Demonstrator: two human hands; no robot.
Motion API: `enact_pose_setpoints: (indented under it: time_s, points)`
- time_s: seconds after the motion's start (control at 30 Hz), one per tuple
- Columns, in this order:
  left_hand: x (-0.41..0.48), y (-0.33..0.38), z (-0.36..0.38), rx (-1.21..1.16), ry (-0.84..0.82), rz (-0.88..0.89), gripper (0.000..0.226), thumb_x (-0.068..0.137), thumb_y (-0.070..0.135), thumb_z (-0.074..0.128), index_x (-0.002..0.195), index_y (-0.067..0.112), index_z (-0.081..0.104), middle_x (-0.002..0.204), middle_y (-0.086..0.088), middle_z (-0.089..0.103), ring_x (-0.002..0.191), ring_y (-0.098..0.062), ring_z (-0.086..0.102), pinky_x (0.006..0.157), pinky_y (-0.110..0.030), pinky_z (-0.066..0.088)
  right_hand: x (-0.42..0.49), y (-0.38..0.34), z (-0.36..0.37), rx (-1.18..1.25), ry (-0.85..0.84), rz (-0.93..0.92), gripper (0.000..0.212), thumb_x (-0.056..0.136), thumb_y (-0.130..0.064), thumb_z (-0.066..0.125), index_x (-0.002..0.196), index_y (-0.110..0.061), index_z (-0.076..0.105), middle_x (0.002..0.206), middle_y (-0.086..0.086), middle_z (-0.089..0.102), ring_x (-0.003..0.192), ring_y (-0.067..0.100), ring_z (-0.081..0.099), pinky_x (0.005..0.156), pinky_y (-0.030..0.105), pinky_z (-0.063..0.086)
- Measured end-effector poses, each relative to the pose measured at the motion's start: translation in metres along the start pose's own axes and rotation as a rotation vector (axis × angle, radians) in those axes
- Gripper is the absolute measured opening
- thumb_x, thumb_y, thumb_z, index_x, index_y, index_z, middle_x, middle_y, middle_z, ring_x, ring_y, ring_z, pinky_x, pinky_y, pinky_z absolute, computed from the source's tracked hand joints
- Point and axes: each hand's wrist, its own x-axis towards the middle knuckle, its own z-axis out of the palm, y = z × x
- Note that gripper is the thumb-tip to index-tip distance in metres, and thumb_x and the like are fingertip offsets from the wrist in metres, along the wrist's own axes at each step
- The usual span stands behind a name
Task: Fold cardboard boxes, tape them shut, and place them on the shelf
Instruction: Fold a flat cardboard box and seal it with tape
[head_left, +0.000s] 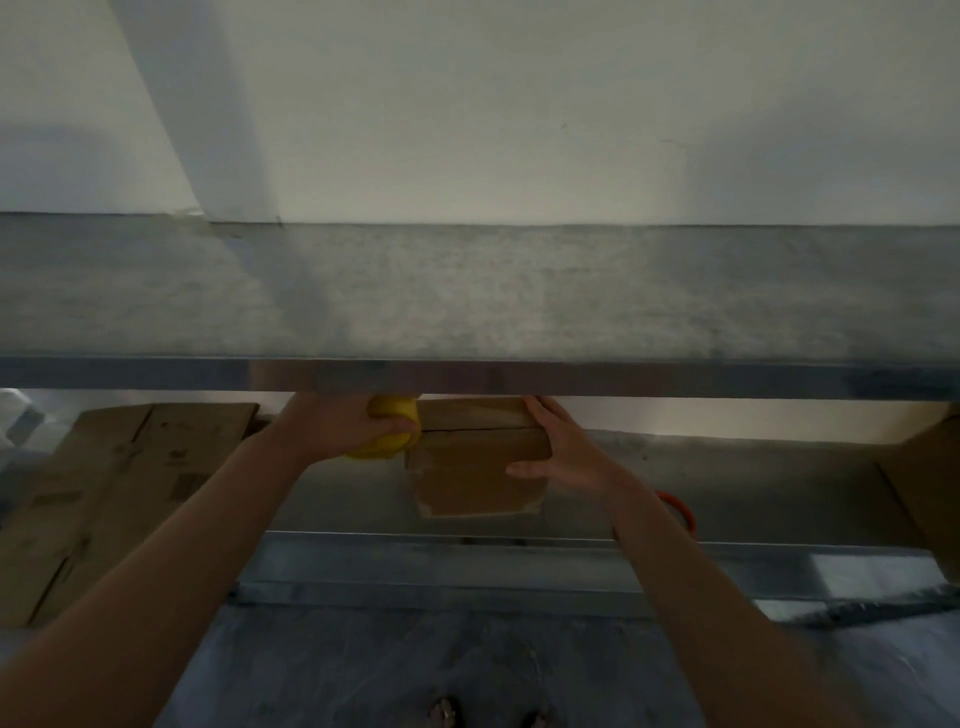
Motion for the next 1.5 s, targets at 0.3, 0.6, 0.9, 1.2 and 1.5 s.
enact_pose_setpoints:
  time_s: [0.3,0.6,0.9,1.2,1.5]
  points:
    - [0.000,-0.038,-0.005,-0.178,-0.026,-0.010,0.078,0.047,0.077,0.057,0.117,0.046,0.054,0.119,0.014,0.060,0.109,-0.007,0.056,0.097,-0.031,0.045,-0.005,-0.002,0.004,-0.007,0.038,0.016,0.110,0.070,-0.045,0.083,0.156,-0.027,0.016,0.161,-0.004,0.009,0.145,0.020,0.020,0.116,0.037,0.029]
    - [0.005,-0.070,0.014,-0.139,-0.050,0.069,0.028,0.078,0.046,0.074,0.098,0.048,0.054,0.108,0.014,0.053,0.101,-0.015,0.053,0.077,-0.029,0.045,-0.009,-0.003,0.009,0.090,0.059,0.027,0.122,0.053,-0.067,0.077,0.155,-0.031,0.020,0.158,-0.013,0.014,0.139,0.009,0.022,0.113,0.030,0.031]
    - [-0.001,-0.131,0.001,-0.177,0.031,-0.073,0.032,0.074,0.044,0.078,0.100,0.040,0.060,0.106,0.002,0.063,0.096,-0.019,0.060,0.076,-0.028,0.044,-0.025,0.017,-0.001,0.291,0.171,0.130,0.103,0.061,-0.046,0.088,0.147,-0.038,0.032,0.153,-0.016,0.024,0.140,0.014,0.032,0.114,0.040,0.036]
    - [-0.001,-0.120,-0.004,-0.304,0.018,0.043,0.040,0.057,0.069,0.063,0.095,0.073,0.051,0.103,0.018,0.063,0.095,-0.004,0.059,0.078,-0.017,0.044,-0.003,-0.015,0.007,0.017,0.025,0.091,0.102,0.072,-0.032,0.084,0.153,-0.021,0.023,0.154,-0.001,0.021,0.130,0.009,0.029,0.103,0.024,0.032]
    - [-0.013,-0.113,-0.006,-0.332,0.057,0.086,0.041,0.067,0.059,0.070,0.105,0.046,0.062,0.111,0.010,0.063,0.098,-0.006,0.059,0.077,-0.025,0.048,-0.007,-0.024,0.021,0.154,0.004,0.051,0.096,0.067,-0.070,0.072,0.141,-0.049,0.015,0.149,-0.017,0.015,0.138,0.016,0.027,0.108,0.034,0.036]
